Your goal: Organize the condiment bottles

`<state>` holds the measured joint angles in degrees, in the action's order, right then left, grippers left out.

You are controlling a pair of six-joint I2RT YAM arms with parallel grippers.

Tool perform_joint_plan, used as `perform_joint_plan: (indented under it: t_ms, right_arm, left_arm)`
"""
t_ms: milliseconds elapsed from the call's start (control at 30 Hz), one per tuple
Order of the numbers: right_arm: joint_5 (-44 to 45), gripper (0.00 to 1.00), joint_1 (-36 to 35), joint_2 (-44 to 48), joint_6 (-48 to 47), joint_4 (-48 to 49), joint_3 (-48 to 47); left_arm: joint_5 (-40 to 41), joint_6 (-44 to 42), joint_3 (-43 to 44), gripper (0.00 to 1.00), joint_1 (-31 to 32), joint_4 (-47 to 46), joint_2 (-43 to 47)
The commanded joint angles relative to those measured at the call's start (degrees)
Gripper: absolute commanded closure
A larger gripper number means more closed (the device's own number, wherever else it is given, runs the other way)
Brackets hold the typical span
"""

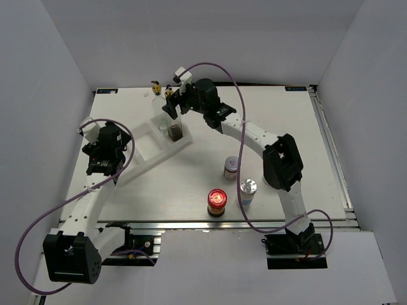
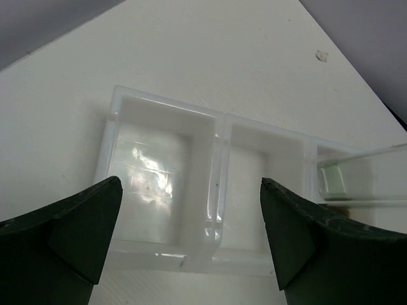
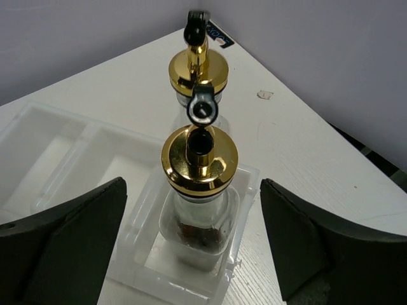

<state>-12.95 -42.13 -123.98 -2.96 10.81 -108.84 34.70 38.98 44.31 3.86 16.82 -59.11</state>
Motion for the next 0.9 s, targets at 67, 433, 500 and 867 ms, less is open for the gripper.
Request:
perform_joint_plan:
  t_ms: [67, 433, 500, 867]
  right_arm:
    - [4.2, 0.11, -0.1, 9.7, 0.7, -4.2, 2.6]
    - [15.6, 0.11, 1.0, 35.9, 8.2, -10.7, 27.9]
    - [18.3, 0.11, 3.6, 41.4, 11.7, -9.1, 34.6]
    - [22.4, 0.11, 21.1, 60.7, 19.6, -16.6, 53.2]
  left_arm:
    - [-9.0, 2.0, -1.5, 0.02, -0.1, 0.2, 3.0]
    - [-13.9, -2.8, -0.6, 0.02, 14.9, 2.1, 3.9]
    - [-14.5, -4.6, 0.5, 0.02, 22.3, 2.4, 0.1]
    - [-32.1, -13.8, 6.8, 0.02, 44.0, -2.8, -7.2]
